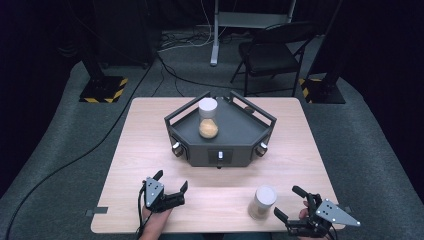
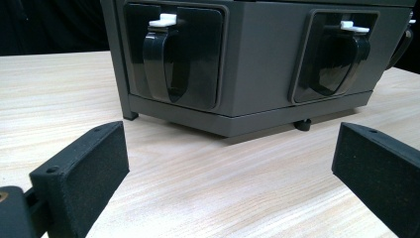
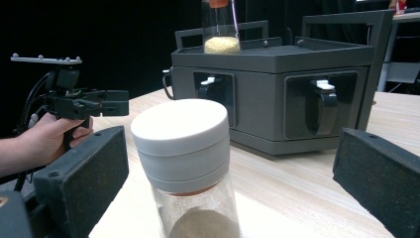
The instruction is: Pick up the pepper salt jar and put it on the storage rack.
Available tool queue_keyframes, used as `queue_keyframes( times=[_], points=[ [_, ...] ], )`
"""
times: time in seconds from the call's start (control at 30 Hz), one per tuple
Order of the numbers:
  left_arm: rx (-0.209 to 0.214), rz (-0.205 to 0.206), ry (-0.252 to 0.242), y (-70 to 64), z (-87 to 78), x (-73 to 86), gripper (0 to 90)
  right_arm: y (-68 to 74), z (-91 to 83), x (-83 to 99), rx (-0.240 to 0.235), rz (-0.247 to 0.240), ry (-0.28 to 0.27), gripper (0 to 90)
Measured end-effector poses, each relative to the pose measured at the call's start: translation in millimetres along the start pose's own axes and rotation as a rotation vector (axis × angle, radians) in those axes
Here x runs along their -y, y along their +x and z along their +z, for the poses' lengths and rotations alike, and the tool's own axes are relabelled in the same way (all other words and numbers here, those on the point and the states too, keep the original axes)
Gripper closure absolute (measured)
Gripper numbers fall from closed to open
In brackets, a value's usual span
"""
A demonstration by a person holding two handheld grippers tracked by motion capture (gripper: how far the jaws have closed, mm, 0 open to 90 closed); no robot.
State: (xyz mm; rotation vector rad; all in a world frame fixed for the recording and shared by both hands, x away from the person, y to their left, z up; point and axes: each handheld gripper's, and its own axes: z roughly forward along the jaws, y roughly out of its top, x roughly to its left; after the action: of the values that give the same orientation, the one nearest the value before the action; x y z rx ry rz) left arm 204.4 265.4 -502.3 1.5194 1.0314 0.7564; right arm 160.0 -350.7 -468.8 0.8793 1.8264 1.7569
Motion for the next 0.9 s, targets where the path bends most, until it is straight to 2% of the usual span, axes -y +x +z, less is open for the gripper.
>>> queue_keyframes(
  times=[0.9],
  points=[
    [0.002, 0.003, 0.001, 0.0, 0.0, -0.1, 0.6, -1.8, 24.5, -3.4, -0.079, -0.009, 0.033, 0.2]
  ],
)
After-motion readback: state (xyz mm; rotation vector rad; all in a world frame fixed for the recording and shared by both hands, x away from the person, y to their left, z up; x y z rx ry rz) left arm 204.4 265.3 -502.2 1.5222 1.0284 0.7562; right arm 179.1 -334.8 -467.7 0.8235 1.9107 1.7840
